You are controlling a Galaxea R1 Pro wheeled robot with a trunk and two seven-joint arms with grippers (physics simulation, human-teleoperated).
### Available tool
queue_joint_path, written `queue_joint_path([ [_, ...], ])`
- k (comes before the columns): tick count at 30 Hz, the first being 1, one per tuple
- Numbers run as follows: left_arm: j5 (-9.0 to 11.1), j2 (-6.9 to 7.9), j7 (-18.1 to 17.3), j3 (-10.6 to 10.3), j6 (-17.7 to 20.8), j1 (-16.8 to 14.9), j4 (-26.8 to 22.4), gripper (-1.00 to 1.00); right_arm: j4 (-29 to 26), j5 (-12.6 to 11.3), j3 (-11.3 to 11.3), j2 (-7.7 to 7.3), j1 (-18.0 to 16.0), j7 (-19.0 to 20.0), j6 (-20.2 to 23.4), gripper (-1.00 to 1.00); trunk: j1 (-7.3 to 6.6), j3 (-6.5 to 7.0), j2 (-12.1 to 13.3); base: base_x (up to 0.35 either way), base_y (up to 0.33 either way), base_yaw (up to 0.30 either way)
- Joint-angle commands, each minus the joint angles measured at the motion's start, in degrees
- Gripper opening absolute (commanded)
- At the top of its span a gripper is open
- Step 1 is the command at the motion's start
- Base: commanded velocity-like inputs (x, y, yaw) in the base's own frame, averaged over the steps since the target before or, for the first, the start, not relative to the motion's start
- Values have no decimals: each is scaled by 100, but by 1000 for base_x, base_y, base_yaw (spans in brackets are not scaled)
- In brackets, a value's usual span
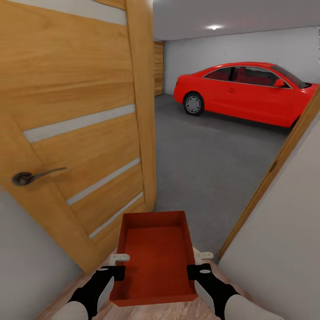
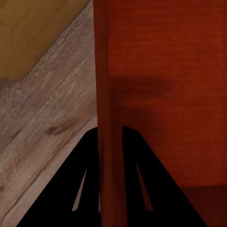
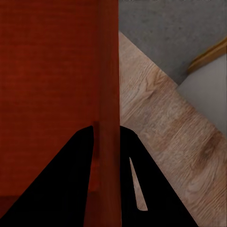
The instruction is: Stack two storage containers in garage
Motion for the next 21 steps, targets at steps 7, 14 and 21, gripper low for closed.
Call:
queue_joint_path([
  [7,-50,1,56,-129,24,-2,-25,-100,54,-75,106,-71,-7,-161,42,-100,1,-6,-5,0,37,-246],
  [14,-50,1,56,-129,24,-3,-29,-100,54,-75,106,-70,-7,-159,42,-100,1,-6,-5,0,2,-285],
  [21,-50,1,56,-129,24,-2,-29,-100,54,-75,106,-70,-7,-159,42,-100,1,-6,-5,0,0,-286],
])
